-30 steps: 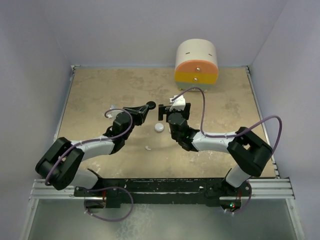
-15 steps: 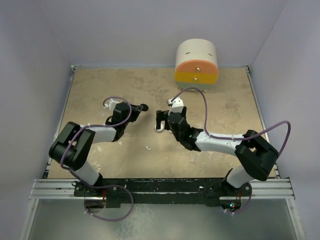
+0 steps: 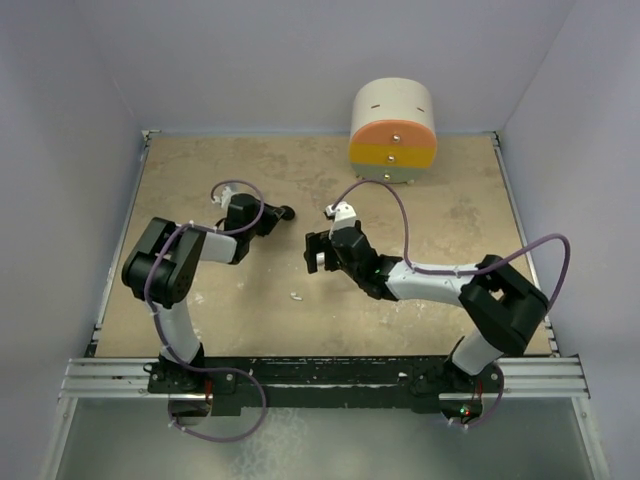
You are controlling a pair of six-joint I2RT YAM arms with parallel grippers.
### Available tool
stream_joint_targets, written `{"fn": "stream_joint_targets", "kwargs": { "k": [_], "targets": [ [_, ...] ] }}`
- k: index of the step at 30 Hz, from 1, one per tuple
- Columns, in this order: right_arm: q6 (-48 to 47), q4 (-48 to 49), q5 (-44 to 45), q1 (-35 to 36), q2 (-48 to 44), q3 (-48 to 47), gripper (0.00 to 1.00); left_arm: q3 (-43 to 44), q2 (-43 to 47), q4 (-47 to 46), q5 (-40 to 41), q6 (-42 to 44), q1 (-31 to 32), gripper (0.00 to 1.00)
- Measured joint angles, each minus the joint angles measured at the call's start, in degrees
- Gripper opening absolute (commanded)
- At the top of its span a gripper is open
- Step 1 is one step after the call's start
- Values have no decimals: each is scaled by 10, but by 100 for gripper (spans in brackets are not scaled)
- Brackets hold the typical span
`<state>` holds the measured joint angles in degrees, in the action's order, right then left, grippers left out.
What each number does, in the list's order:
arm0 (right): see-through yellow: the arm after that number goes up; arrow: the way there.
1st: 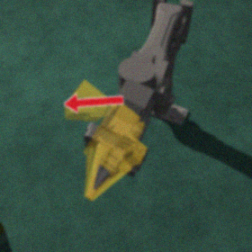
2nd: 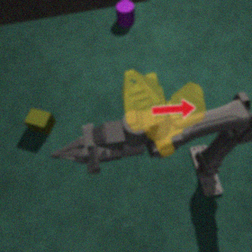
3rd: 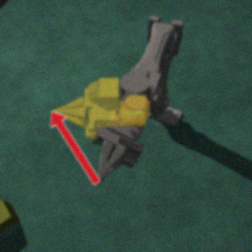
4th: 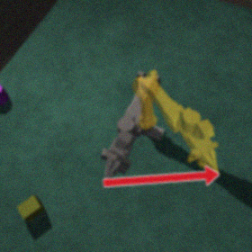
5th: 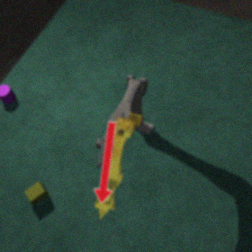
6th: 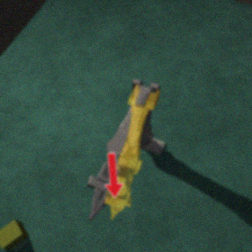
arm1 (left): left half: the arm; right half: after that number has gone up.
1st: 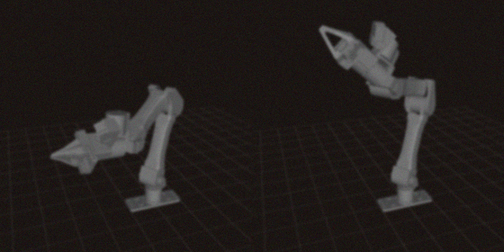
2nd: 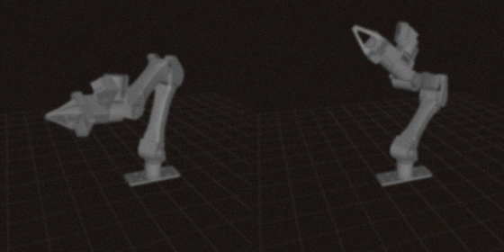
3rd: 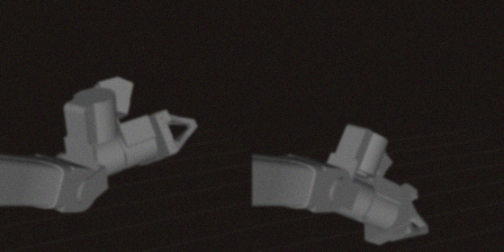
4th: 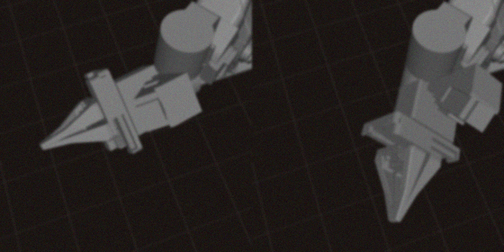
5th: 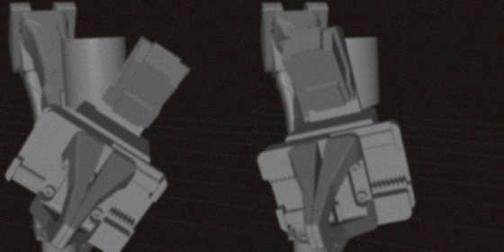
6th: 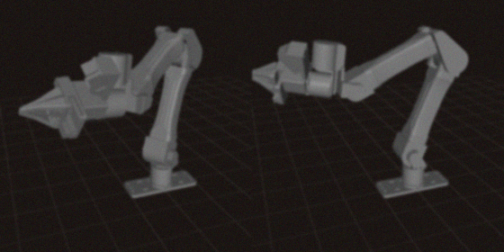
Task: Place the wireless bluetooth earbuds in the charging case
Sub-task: Place the charging case at the center of the board, then pick up the charging case at the center of the board.
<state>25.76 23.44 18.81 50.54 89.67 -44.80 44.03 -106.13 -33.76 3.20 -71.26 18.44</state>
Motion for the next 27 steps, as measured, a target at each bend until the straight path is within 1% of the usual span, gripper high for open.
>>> {"fn": "stream_joint_targets", "kwargs": {
  "k": [2,6,9,14,17,20,22,27],
  "targets": [
    [0,-1,-9,0,18,-2,99,8,-5,-1,-9,2,-3,18],
    [3,-2,-24,0,60,-11,99,15,-8,1,-20,10,-13,40],
    [7,-3,-34,0,80,-14,99,18,-8,5,-25,18,-23,50],
    [11,-1,-36,-1,101,-25,99,18,-2,26,-28,21,-42,52],
    [11,1,-39,-2,111,-33,98,6,28,40,-25,21,-51,52],
    [12,3,-48,-3,125,-42,98,-29,104,61,-12,21,-56,52],
    [11,7,-49,-3,133,-45,98,-56,175,77,0,21,-56,52],
    [11,14,-55,-2,141,-53,96,-90,336,129,34,33,-56,55]
  ]
}}
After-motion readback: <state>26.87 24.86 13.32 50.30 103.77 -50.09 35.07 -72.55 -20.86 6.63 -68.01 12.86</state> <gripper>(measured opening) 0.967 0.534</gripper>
